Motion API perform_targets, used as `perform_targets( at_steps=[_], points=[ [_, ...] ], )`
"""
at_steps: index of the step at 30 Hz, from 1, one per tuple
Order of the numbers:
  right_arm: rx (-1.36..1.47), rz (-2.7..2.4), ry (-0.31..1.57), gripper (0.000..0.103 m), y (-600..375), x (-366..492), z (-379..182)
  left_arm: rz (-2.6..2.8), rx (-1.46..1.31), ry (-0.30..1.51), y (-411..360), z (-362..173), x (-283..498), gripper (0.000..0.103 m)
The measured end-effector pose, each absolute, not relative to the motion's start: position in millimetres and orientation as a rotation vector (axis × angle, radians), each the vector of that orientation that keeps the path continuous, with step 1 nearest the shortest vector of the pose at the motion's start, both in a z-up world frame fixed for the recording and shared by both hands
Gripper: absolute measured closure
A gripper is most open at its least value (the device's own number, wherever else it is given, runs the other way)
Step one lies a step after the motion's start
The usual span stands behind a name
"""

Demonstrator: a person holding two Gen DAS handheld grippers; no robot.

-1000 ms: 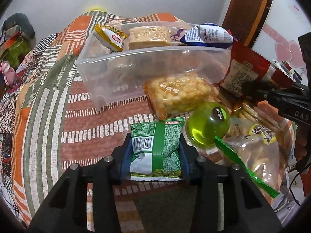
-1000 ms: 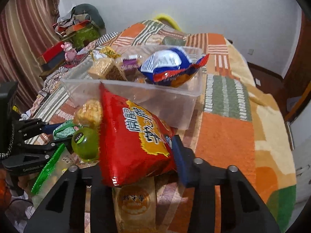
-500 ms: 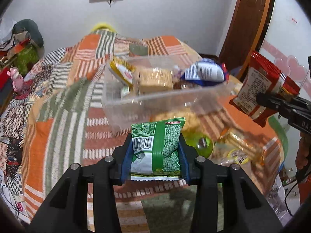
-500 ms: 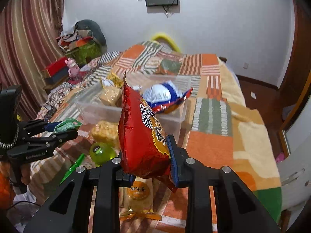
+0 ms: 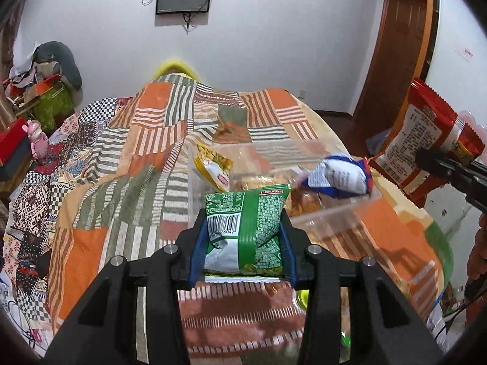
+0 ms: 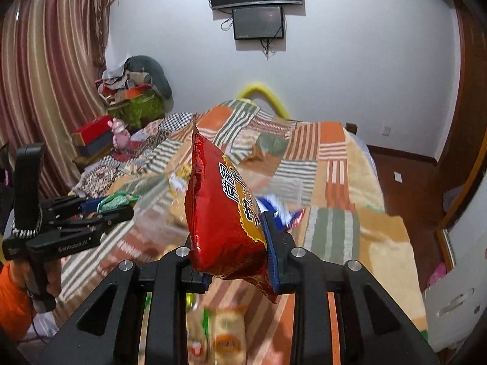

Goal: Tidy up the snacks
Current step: 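Grasp the green pea packet with the left tool while the right tool lifts the red bag, then drop the pea packet into the box with the left tool while the right tool drops the red bag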

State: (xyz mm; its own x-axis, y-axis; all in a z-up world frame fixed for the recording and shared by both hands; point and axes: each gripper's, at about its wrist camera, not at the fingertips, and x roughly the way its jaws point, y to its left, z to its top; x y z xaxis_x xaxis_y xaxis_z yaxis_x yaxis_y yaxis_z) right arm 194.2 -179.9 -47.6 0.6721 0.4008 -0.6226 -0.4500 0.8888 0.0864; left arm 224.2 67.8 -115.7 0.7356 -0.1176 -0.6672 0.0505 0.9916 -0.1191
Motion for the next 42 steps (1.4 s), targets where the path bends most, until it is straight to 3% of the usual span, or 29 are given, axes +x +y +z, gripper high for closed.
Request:
perform_targets(
  at_steps=[17,30,34,38,42],
  points=[
    [-0.173,0.476,0.756,0.078,-129.3,261.6,-81.9,-0.067,-0.12,0.815,79.9,-145.5,292.8,0.061],
    [-0.292,0.535,0.798,0.078,-93.5,275.6,-102.2,-0.039,-0.098,0.829,79.3,-158.6,302.4,0.058],
    [-0.308,0.547,0.808,0.075,-90.9,273.3,-101.7,-0.053,-0.132,0.842,83.3,-157.1,301.0,0.055],
    [-0.295,0.569,0.819,0.06,-94.1,267.4,-97.7,-0.066,-0.174,0.842,85.5,-152.0,296.0,0.05],
    [-0.287,0.575,0.803,0.052,-103.6,253.8,-90.3,-0.068,-0.16,0.823,82.3,-142.7,284.6,0.045]
  ],
)
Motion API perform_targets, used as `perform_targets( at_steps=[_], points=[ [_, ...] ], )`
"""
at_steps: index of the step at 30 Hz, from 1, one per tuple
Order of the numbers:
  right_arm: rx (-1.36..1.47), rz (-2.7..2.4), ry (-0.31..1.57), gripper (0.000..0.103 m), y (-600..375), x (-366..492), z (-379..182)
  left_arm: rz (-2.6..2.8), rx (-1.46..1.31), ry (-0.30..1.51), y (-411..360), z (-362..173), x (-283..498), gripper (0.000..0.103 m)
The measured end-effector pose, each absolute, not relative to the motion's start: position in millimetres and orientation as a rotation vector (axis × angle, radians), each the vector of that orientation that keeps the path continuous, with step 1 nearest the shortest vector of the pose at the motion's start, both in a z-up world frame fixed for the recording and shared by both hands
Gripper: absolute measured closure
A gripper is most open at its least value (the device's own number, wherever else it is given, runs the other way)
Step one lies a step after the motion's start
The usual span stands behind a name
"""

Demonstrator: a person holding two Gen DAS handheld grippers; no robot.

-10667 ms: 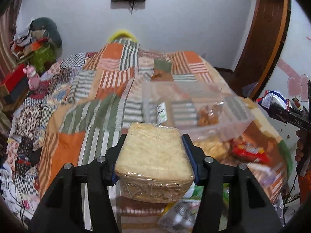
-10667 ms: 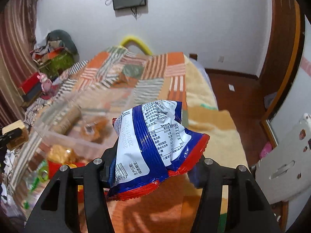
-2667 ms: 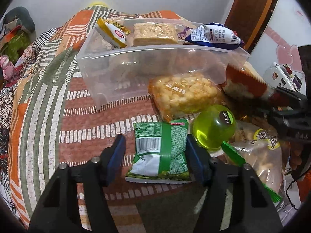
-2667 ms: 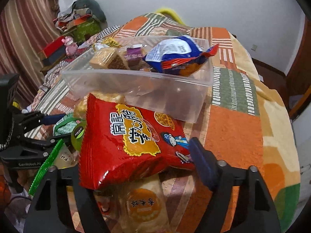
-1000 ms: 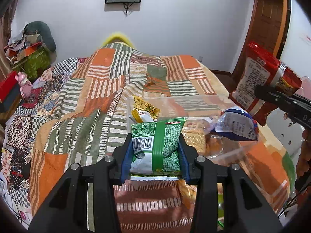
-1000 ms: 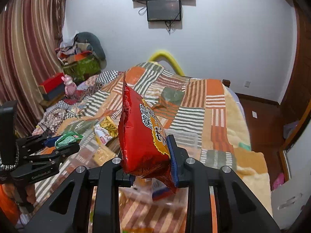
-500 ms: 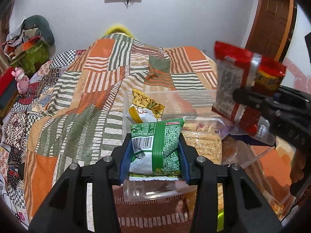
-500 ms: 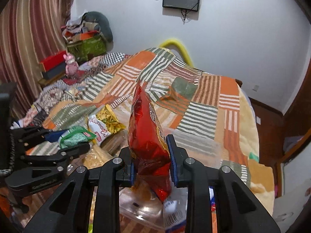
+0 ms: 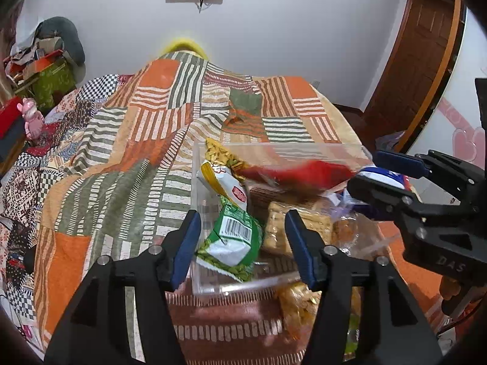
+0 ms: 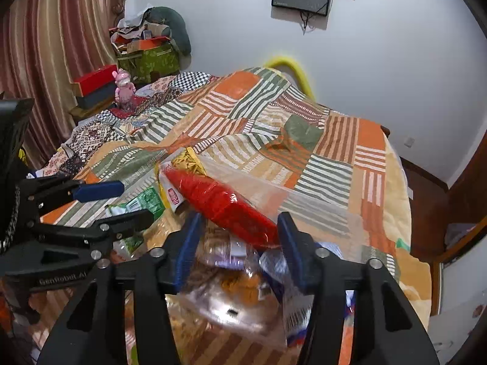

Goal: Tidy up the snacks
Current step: 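Drop the pea packet into the box with the left tool while the right tool drops the red bag, then grasp the bagged cookie pack with the left tool while the right tool grasps the wrapped cake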

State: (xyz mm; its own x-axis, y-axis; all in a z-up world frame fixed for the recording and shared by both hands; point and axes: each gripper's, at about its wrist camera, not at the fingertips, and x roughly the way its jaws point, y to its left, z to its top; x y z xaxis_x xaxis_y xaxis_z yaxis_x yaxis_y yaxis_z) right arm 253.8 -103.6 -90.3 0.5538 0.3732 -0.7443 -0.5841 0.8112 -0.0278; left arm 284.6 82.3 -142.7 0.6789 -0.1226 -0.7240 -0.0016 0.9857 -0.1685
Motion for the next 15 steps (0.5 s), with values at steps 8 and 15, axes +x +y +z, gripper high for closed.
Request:
perform_targets(
  at_steps=[8,15],
  points=[
    [-0.215,0.561,0.799,0.048,-136.8,224.3,-79.1,-0.083,-0.117,0.803,70.0,-123.8,250.2,0.04],
    [-0.161,0.522,0.827,0.046,-170.6,188.9,-85.3,-0.121,-0.097,0.827,48.5,-121.6,213.6,0.034]
  ],
)
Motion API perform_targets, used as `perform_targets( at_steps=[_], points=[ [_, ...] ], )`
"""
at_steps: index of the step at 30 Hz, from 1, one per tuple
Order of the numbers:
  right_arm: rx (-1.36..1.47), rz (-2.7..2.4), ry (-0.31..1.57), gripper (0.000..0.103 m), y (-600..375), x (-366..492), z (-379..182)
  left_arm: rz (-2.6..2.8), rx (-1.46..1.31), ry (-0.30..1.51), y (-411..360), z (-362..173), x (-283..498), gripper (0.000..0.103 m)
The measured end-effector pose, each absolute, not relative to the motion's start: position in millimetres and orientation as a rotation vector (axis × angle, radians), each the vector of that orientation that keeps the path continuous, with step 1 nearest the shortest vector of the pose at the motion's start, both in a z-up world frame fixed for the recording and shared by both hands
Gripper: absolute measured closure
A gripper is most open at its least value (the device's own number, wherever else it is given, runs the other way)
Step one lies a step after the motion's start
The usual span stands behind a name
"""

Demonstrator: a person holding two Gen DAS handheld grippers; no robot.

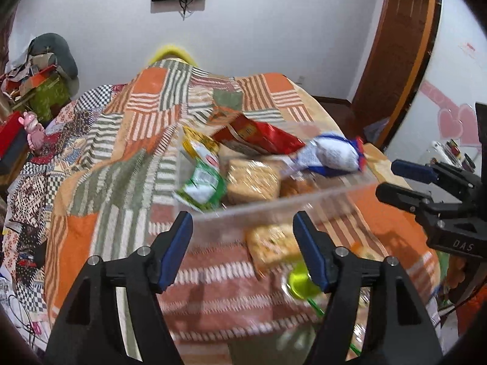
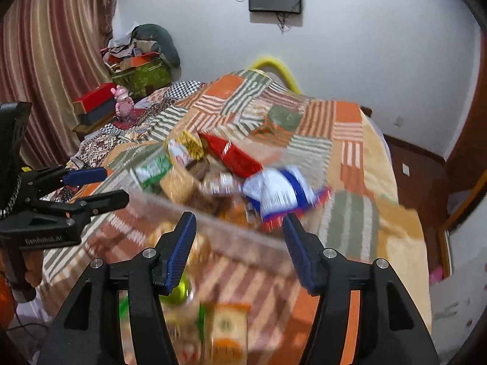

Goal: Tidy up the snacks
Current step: 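Grasp the bagged cookie pack with the left tool while the right tool grasps the wrapped cake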

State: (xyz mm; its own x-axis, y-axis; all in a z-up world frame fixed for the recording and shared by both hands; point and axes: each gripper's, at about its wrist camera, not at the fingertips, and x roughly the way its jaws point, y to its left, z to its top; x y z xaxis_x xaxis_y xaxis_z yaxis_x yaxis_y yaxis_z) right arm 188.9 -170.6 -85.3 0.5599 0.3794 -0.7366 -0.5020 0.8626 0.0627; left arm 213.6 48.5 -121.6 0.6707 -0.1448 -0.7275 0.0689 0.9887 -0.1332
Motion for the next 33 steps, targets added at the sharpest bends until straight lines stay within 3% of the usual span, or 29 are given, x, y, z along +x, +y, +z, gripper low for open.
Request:
perform_targets(
  at_steps=[8,16,21,33],
  points=[
    [-0.098,0.51,0.936,0.043,-196.8,157.4,-120.8,-0.184,-0.107,0.88,12.7,-133.0,184.3,0.026],
    [-0.09,0.526,1.009,0.043,-206.4,145.7,-152.8,-0.217,-0.114,0.954,-21.4,-150.6,178.4,0.024],
    [-0.058,0.526,1.017,0.061,-221.0,140.9,-160.1,-0.231,-0.116,0.995,-35.5,-161.6,179.4,0.022],
    [-0.049,0.501,0.977,0.064,-246.3,123.6,-151.3,-0.262,-0.143,1.081,-57.1,-195.2,177.2,0.017]
  ],
)
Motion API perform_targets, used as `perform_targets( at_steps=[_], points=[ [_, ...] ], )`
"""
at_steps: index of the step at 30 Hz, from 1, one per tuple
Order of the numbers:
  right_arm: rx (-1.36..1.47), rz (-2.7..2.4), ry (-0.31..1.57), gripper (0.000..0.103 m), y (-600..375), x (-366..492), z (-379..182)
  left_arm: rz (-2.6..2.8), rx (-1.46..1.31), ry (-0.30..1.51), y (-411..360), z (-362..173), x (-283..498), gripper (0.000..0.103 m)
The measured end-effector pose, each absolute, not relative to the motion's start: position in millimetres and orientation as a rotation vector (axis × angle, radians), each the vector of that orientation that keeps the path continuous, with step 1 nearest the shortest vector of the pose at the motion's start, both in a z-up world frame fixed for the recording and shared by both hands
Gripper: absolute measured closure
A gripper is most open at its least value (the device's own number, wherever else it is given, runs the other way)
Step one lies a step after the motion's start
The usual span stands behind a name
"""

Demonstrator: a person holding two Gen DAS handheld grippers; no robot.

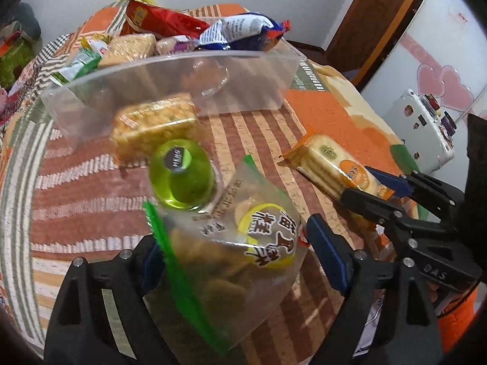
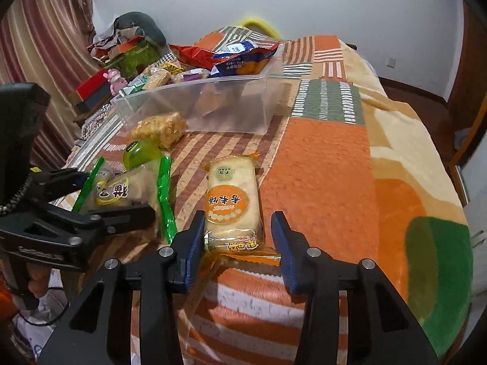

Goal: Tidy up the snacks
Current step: 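Grasp the bagged cookie pack with the left tool while the right tool grasps the wrapped cake, then lower the cookie pack into the box with the left tool while the right tool places the cake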

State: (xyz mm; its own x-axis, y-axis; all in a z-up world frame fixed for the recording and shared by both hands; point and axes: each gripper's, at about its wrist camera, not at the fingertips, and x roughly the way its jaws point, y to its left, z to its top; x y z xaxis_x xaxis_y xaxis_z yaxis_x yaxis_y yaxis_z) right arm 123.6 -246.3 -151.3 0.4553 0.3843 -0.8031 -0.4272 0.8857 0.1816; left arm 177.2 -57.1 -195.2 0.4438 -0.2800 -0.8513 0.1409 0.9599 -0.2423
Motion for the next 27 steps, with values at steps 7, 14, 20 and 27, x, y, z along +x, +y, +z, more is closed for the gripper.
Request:
perform_targets(
  at_steps=[7,14,20,27],
  points=[
    [-0.044,0.479,0.956,0.069,-244.4,122.5,-146.6,-0.287,-0.126,1.034,-62.0,-192.9,168.8,0.032],
    [-0.037,0.48,0.909,0.071,-240.9,124.6,-131.5,-0.281,-0.13,0.979,-47.3,-174.0,161.3,0.047],
    [-0.035,0.497,0.858,0.071,-233.8,125.8,-113.0,-0.263,-0.11,0.908,-37.8,-151.9,155.1,0.049],
    [-0.025,0.526,0.785,0.071,-218.0,136.4,-88.0,-0.214,-0.116,0.815,-16.7,-123.2,163.3,0.049]
  ],
)
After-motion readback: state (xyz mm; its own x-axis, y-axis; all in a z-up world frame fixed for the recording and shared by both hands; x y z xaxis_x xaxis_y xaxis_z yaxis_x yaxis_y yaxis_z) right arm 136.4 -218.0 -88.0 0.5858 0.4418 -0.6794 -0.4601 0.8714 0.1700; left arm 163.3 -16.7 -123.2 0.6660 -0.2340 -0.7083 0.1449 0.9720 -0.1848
